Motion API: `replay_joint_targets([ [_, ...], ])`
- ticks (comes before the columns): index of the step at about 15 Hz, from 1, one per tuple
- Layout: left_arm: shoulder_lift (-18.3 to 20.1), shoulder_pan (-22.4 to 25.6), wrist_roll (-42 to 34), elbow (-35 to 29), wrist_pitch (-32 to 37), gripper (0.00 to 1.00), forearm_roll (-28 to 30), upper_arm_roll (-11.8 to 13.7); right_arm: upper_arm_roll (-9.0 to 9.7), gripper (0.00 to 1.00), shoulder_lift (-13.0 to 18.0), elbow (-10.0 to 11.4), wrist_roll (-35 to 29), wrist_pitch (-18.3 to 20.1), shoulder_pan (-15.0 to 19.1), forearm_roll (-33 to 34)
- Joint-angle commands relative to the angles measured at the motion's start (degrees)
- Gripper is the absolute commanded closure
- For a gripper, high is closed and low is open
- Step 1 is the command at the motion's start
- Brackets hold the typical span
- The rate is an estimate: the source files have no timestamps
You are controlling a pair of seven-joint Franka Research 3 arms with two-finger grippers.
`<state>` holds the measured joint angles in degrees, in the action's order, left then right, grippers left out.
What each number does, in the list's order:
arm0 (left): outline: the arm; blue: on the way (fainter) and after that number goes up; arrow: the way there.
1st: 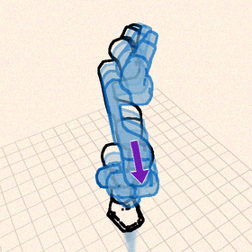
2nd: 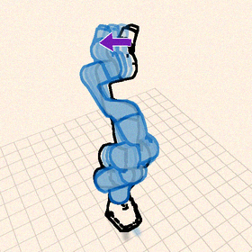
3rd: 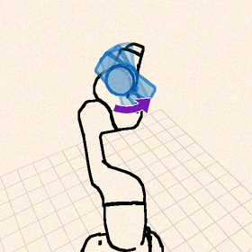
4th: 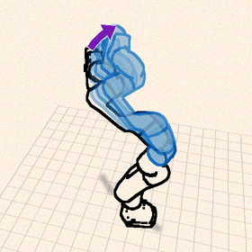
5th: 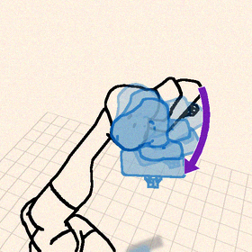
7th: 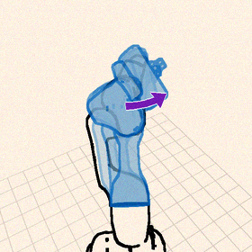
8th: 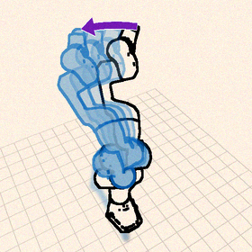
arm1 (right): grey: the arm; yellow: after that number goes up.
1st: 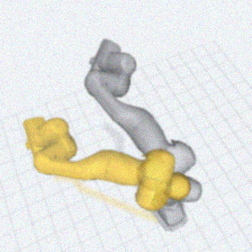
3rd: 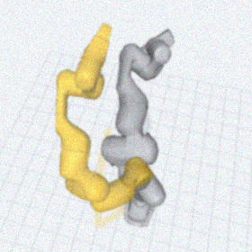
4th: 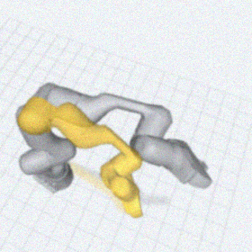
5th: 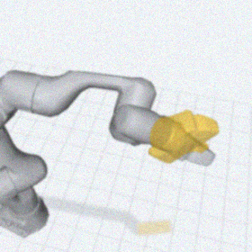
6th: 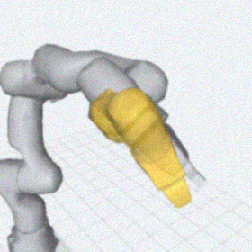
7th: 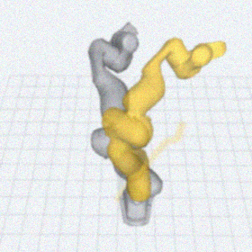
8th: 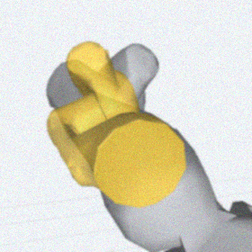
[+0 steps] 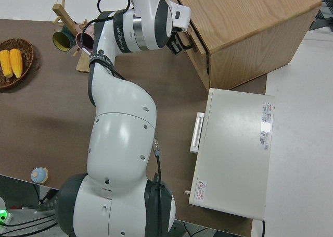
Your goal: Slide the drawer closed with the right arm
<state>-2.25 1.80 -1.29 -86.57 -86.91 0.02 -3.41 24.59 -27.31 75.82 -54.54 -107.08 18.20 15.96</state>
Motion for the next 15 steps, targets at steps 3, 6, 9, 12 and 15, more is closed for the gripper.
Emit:
replay_joint_targets([
  [3, -0.65, 0.22, -0.56, 1.4, 1.13, 0.01, -0.98, -0.37, 6.34, 1.0, 0.84, -0.49, 5.23, 3.01, 0.17, 0.65],
  [6, -0.65, 0.22, -0.56, 1.49, 1.13, 0.01, -0.98, -0.37, 9.24, 1.0, 3.48, 0.65, 9.0, 6.7, 0.17, 0.65],
  [9, -0.65, 0.22, -0.56, 1.49, 1.13, 0.01, -0.98, -0.37, 9.69, 1.0, 7.17, 2.4, 11.82, 8.54, -2.11, 0.3],
  [12, -0.65, 0.22, -0.56, 1.4, 1.13, 0.01, -0.98, -0.37, 7.59, 1.0, 10.59, 2.67, 16.12, 11.89, -6.06, -1.54],
  [15, -0.65, 0.22, -0.56, 1.49, 1.13, 0.01, -0.98, -0.37, 1.63, 1.0, 14.2, 4.07, 22.08, 11.98, -9.84, -7.51],
])
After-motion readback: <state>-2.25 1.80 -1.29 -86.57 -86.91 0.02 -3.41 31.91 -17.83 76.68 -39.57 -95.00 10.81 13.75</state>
